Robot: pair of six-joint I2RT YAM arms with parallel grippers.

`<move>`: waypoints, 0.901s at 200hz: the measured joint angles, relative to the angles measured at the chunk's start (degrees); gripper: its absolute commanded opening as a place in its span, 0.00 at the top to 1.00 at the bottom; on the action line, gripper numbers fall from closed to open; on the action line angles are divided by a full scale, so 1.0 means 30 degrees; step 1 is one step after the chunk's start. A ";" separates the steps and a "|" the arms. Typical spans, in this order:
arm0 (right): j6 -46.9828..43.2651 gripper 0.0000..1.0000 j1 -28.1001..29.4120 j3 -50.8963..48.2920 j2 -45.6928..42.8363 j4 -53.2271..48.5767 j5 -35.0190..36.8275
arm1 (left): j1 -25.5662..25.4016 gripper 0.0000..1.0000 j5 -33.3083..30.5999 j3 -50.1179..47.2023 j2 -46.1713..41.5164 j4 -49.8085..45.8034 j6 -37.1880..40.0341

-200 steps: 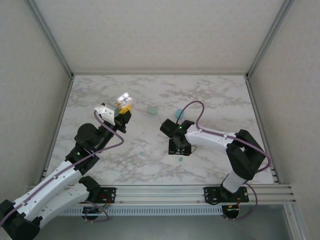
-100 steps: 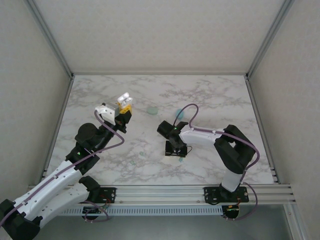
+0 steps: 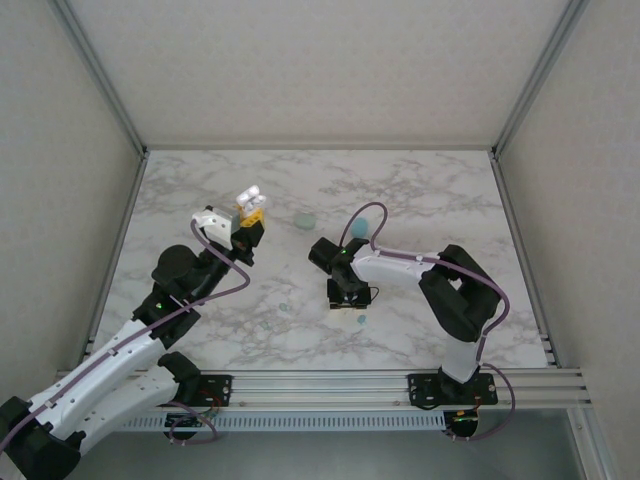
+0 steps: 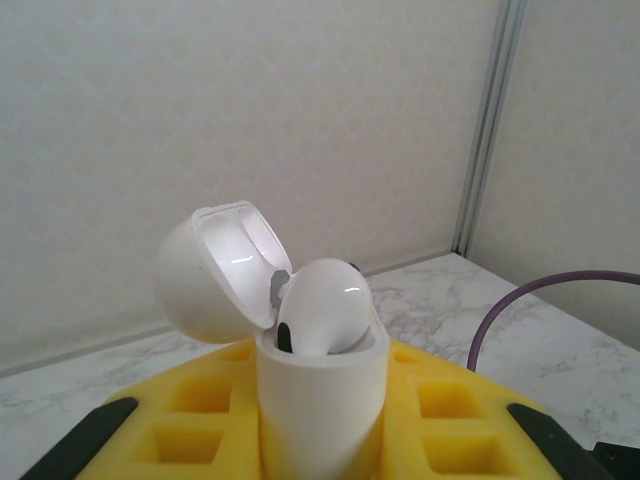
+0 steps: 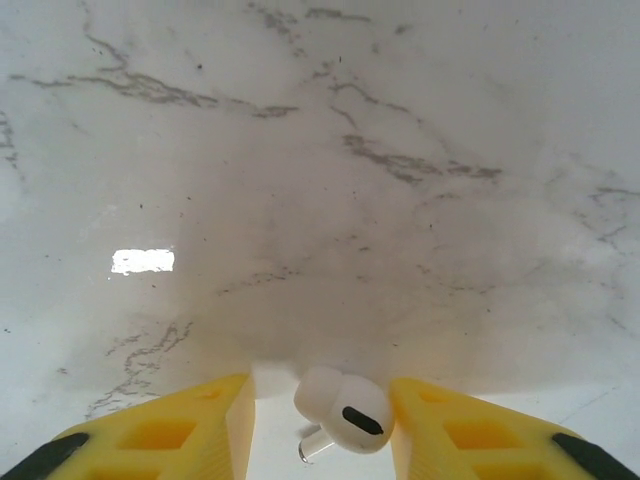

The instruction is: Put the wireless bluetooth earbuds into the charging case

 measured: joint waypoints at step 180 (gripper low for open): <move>-0.0007 0.77 0.0022 0.0430 0.0532 -0.0189 0.0299 | 0.0000 0.85 0.0146 0.0007 0.0641 0.0015 -0.0015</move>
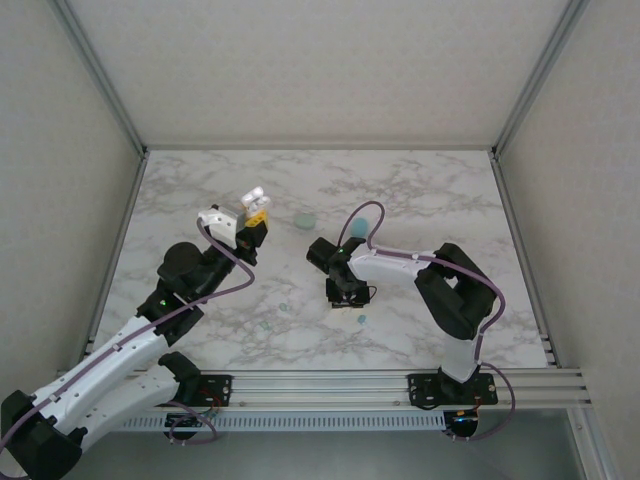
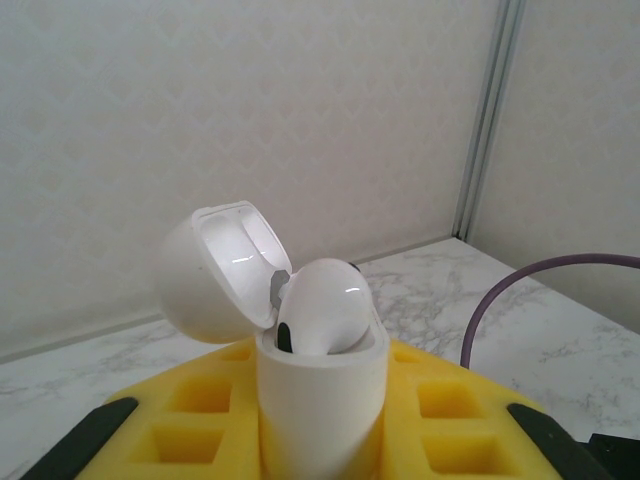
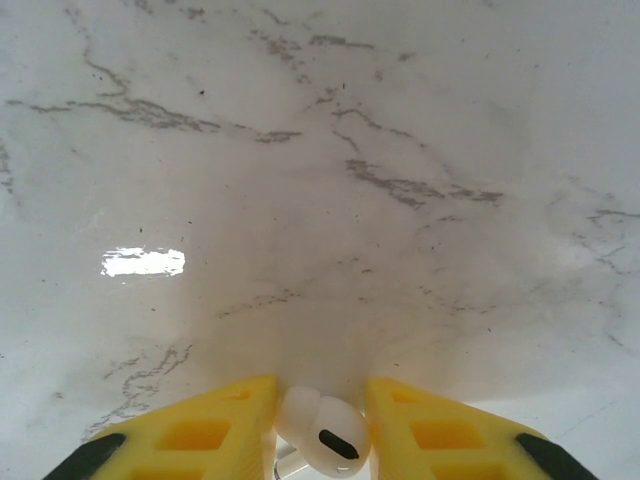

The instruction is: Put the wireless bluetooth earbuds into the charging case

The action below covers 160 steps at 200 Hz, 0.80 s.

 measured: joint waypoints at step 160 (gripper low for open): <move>-0.5501 0.77 -0.0095 0.4007 -0.8699 -0.1013 0.4619 | 0.0000 0.85 0.3104 0.0066 0.2754 0.0015 -0.0430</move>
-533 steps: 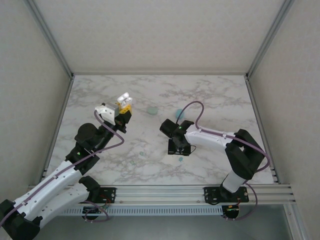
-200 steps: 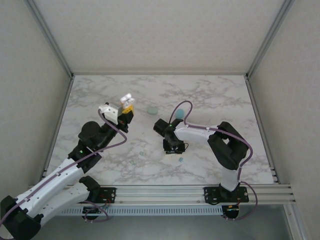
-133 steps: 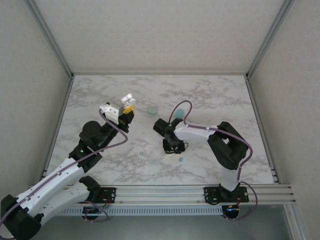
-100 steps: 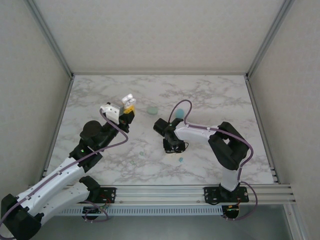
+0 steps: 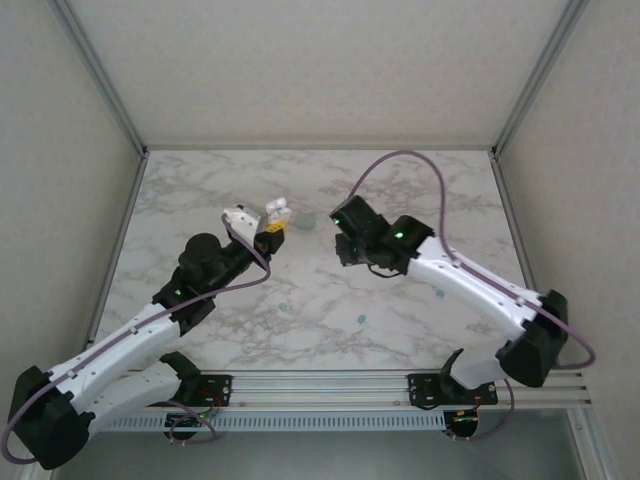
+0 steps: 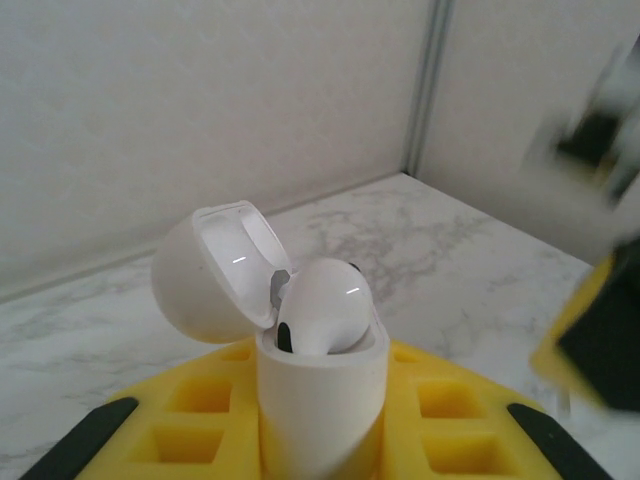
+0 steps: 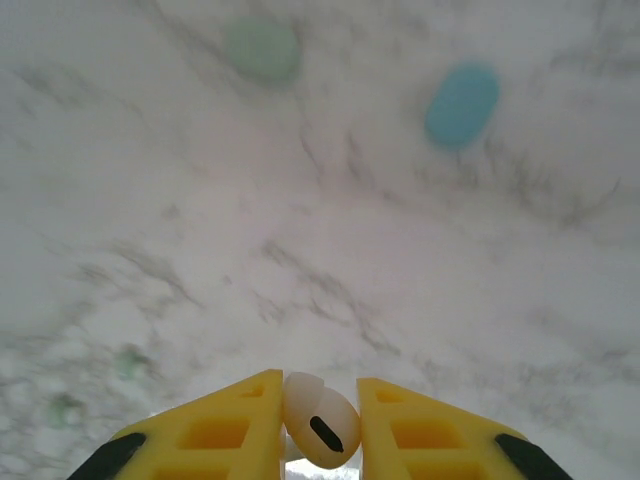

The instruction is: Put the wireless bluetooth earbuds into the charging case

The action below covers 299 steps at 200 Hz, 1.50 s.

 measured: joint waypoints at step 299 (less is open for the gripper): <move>-0.5574 0.79 -0.0015 0.3519 -0.0481 0.4146 -0.1676 | -0.0066 0.85 0.5778 0.2827 0.2579 0.0291 -0.0801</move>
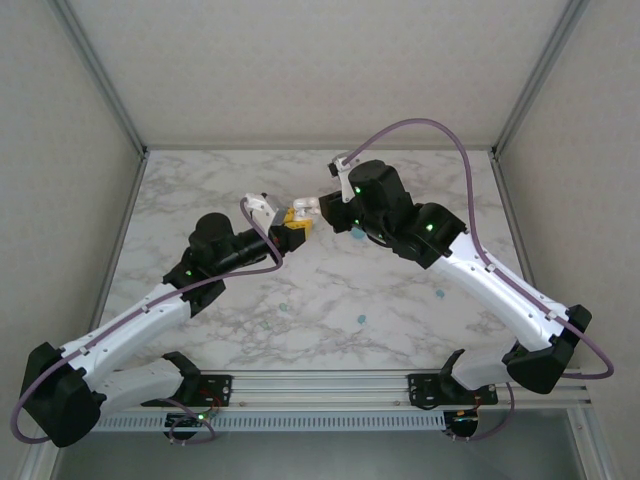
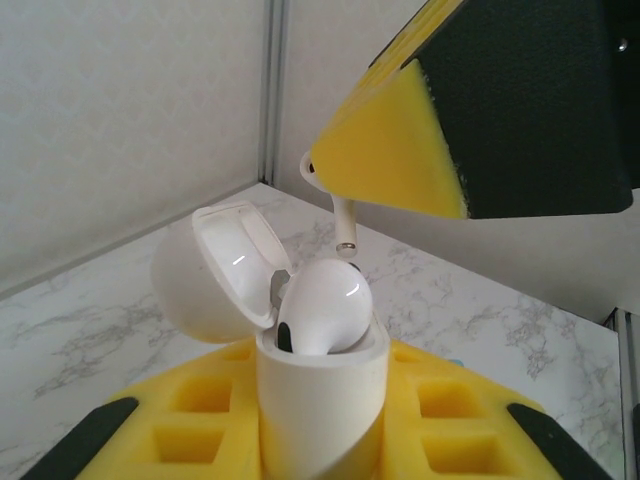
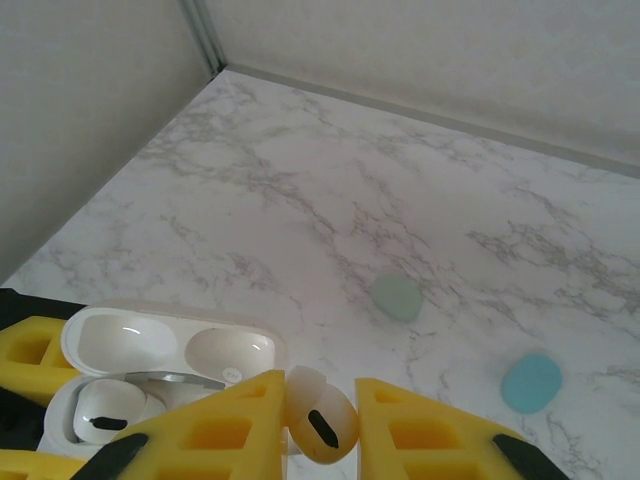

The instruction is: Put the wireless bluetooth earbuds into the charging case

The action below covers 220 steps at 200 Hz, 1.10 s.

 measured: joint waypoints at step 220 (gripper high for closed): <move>-0.1829 0.75 0.0452 0.0430 0.0947 0.0015 -0.0153 | -0.0109 0.85 -0.0073 0.0146 0.0240 0.0000 -0.0444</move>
